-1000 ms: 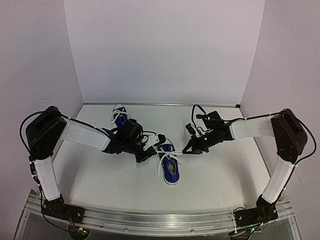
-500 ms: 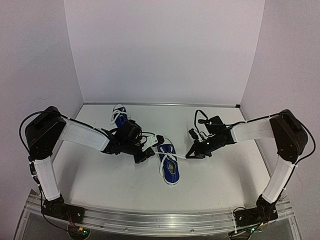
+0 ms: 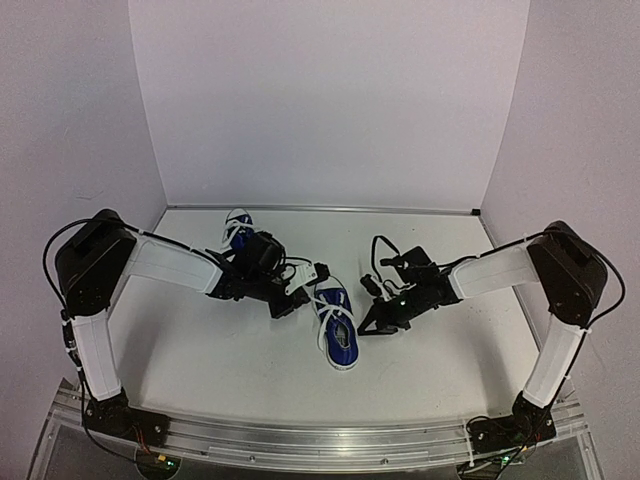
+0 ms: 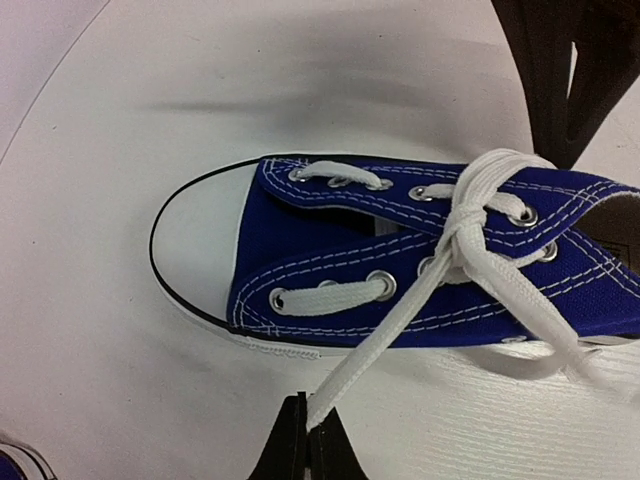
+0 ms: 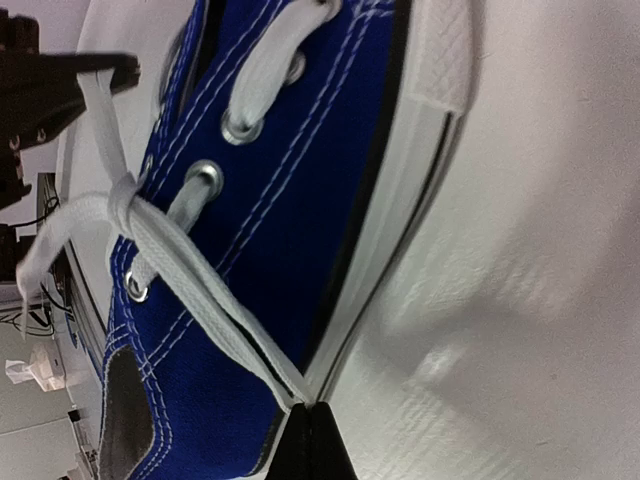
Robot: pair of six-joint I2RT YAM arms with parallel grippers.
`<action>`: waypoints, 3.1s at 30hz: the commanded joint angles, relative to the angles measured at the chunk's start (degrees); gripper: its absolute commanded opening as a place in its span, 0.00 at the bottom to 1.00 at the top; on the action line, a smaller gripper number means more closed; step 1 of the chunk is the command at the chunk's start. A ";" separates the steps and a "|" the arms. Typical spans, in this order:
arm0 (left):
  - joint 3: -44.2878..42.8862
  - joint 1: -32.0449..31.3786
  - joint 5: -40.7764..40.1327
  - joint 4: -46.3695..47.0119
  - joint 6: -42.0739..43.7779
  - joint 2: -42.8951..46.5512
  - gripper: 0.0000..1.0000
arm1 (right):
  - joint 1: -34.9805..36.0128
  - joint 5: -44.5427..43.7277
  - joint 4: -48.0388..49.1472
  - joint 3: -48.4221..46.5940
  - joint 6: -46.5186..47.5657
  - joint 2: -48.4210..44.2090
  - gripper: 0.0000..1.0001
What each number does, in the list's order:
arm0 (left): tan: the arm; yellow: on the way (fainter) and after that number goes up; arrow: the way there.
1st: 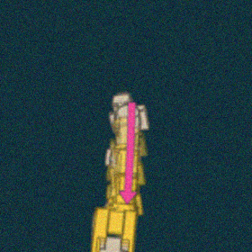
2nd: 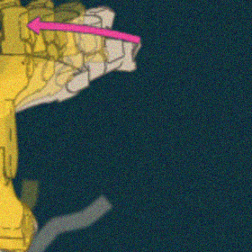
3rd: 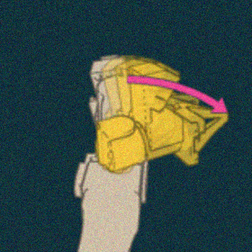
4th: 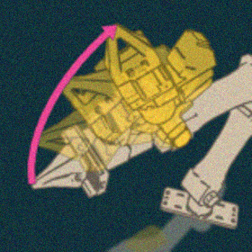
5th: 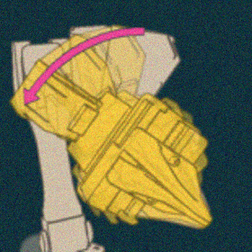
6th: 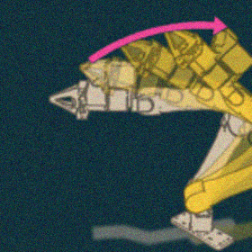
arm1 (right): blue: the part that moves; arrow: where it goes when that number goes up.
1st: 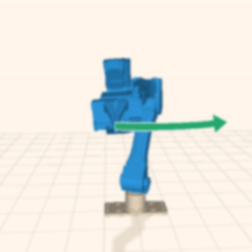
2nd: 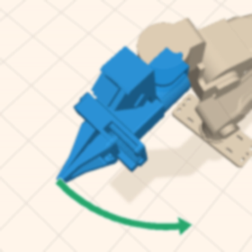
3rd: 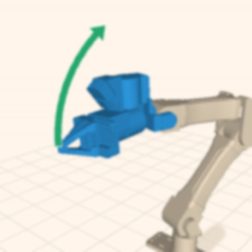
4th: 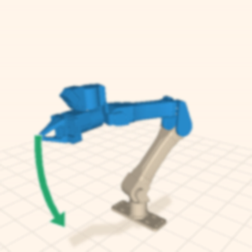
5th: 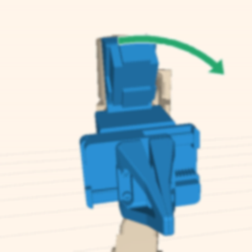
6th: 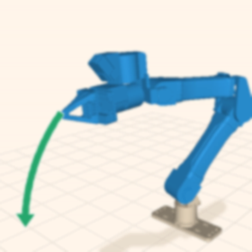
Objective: Tie the shoes
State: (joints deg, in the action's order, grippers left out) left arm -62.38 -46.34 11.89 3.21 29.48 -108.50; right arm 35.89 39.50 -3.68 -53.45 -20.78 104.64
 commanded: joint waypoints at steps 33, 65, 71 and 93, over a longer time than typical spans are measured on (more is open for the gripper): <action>4.80 -3.76 10.99 3.35 5.23 5.26 0.27 | -9.10 6.03 -5.90 -14.63 8.99 7.32 0.36; -2.65 -3.76 1.76 4.71 6.86 -2.66 0.37 | -4.34 13.69 -7.40 -15.79 13.31 9.82 0.33; -2.59 -3.75 3.57 4.57 6.99 -2.86 0.26 | -4.32 14.15 -7.43 -15.60 13.49 9.53 0.33; 4.00 -2.88 -0.73 1.28 5.78 4.24 0.00 | -4.16 13.65 -7.66 -16.32 13.58 10.73 0.26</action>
State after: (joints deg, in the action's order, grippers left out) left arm -59.81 -49.54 13.06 5.43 35.99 -108.56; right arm 31.29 52.88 -10.92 -67.94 -7.97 115.35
